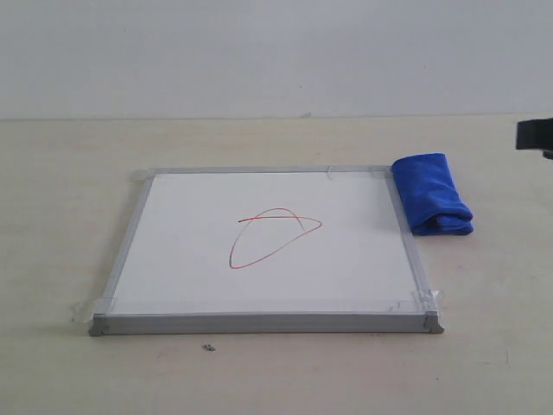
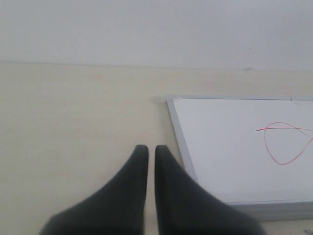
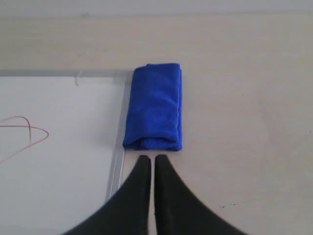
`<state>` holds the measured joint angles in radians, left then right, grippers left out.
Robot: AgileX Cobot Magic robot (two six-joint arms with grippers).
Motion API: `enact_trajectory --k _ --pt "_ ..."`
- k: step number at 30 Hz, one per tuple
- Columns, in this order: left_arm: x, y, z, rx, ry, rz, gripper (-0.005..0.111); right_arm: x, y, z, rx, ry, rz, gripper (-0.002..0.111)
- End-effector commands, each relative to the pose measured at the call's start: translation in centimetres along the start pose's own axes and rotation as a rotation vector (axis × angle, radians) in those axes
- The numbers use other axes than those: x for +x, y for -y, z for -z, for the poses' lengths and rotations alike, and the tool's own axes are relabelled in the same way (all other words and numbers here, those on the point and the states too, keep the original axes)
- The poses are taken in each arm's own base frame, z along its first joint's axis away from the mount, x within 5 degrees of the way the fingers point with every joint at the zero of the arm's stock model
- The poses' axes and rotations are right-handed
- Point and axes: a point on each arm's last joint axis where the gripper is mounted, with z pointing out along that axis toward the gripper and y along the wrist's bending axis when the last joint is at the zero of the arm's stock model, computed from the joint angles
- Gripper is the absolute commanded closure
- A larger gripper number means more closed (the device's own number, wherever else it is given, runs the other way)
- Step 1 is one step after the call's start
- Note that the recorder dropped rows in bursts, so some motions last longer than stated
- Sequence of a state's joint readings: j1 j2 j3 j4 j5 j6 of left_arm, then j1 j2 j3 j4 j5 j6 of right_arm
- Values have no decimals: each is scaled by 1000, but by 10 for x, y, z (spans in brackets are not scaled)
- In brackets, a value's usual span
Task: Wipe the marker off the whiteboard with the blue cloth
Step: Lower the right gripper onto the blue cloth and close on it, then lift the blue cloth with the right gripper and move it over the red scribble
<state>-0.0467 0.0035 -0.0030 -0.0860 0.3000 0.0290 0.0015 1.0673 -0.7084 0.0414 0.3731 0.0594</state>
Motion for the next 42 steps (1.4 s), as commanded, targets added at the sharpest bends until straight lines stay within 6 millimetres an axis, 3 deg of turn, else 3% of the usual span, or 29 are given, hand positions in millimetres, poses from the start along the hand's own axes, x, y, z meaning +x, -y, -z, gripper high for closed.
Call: enact_trajectory --k 1,9,12,15,18,25,31,42 --pt "0 0 0 -3 8 -2 102 -38 -3 -36 5 -152 48 108" --pt "0 0 0 -3 8 -2 102 -96 -19 -82 -104 -331 102 106" --pt "0 0 0 -3 8 -2 102 -107 -21 -101 -124 -347 94 91" --pt "0 0 0 -3 8 -2 102 -111 -21 -122 -117 -361 70 64" --pt "0 0 0 -3 8 -2 102 -105 -20 -145 -110 -403 45 45" --pt "0 0 0 -3 8 -2 102 -68 -12 -203 -70 -533 57 45" --pt "0 0 0 -3 8 -2 102 -40 -4 -240 -9 -597 68 45" --pt "0 0 0 -3 8 -2 102 -28 0 -273 22 -599 40 45"
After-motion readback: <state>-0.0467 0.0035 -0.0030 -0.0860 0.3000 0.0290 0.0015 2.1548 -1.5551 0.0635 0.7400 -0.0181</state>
